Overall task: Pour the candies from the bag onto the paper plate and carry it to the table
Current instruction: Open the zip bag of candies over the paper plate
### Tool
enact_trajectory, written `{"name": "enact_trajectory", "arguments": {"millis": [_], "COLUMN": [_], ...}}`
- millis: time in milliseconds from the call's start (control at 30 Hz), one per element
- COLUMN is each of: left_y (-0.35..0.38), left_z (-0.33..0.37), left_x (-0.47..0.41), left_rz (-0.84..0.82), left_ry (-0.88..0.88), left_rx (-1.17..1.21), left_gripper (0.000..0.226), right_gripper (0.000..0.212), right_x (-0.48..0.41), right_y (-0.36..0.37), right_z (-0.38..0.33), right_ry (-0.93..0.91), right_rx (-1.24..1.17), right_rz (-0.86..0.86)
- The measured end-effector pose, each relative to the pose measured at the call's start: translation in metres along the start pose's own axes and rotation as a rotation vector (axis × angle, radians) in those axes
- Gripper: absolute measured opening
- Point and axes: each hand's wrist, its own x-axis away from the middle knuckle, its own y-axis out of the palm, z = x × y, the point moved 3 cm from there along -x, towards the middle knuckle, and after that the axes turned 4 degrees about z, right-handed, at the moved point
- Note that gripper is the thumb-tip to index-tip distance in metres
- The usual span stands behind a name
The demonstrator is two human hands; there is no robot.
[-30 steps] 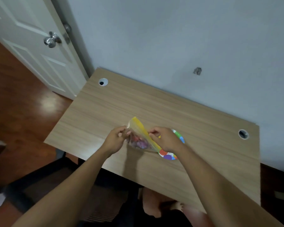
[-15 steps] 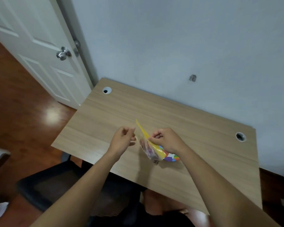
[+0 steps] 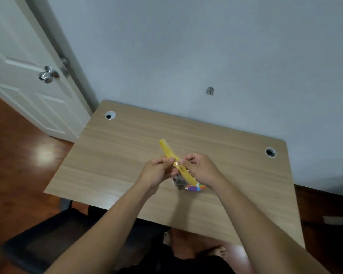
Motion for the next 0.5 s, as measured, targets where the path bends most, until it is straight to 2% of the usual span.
{"name": "enact_trajectory", "arguments": {"millis": [133, 233, 333, 433, 500], "left_y": [0.012, 0.017, 0.020, 0.004, -0.015], "left_z": [-0.008, -0.006, 0.003, 0.019, 0.027], "left_x": [-0.007, -0.009, -0.013, -0.017, -0.020], "left_rz": [0.057, 0.082, 0.147, 0.238, 0.210], "left_ry": [-0.062, -0.056, -0.006, 0.014, -0.010], "left_rx": [0.083, 0.052, -0.097, -0.271, -0.430], "left_gripper": [0.021, 0.021, 0.023, 0.015, 0.010], "right_gripper": [0.015, 0.015, 0.013, 0.019, 0.022], "right_x": [0.001, 0.005, 0.010, 0.007, 0.007], "right_y": [0.000, 0.003, 0.009, -0.009, -0.025], "right_z": [-0.004, -0.005, -0.008, -0.005, -0.003], "right_ry": [-0.023, -0.052, -0.047, 0.054, 0.079], "right_rx": [0.123, 0.162, 0.174, 0.079, 0.055], "right_rz": [0.223, 0.323, 0.427, 0.591, 0.567]}}
